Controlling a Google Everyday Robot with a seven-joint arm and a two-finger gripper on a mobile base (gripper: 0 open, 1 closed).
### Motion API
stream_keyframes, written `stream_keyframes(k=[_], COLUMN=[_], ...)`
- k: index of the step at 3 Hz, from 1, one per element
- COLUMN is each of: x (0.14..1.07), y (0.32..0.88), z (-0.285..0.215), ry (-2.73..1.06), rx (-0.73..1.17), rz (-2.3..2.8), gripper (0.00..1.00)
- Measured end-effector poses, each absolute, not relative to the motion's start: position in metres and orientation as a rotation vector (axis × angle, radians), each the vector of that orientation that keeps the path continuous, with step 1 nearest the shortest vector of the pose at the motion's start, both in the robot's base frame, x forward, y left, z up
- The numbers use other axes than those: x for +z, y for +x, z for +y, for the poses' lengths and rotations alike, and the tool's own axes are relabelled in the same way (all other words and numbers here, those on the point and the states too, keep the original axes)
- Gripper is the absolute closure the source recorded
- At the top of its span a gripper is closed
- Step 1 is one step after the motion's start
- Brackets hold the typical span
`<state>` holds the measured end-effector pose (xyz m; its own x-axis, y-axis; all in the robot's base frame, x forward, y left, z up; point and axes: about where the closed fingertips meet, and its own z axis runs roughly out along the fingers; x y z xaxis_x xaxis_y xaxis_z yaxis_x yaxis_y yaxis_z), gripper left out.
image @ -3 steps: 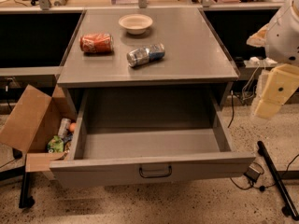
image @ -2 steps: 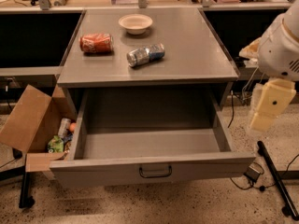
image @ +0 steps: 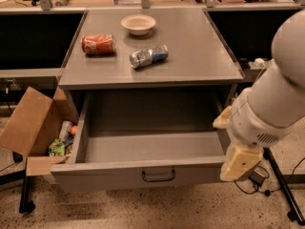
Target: Close top drawer
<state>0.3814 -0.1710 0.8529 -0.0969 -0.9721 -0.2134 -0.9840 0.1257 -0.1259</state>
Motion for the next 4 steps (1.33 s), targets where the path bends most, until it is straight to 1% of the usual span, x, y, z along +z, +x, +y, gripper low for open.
stream_keyframes(k=[1, 3, 4], x=[0.787, 0.773, 0.768], y=[0.364, 0.355, 0.355], z=[-0.158, -0.159, -0.16], ry=[-1.983, -1.998, -2.001], rx=[0.15, 0.168, 0.164], rz=[2.211, 2.229, 2.239], gripper=[0.5, 0.96, 1.0])
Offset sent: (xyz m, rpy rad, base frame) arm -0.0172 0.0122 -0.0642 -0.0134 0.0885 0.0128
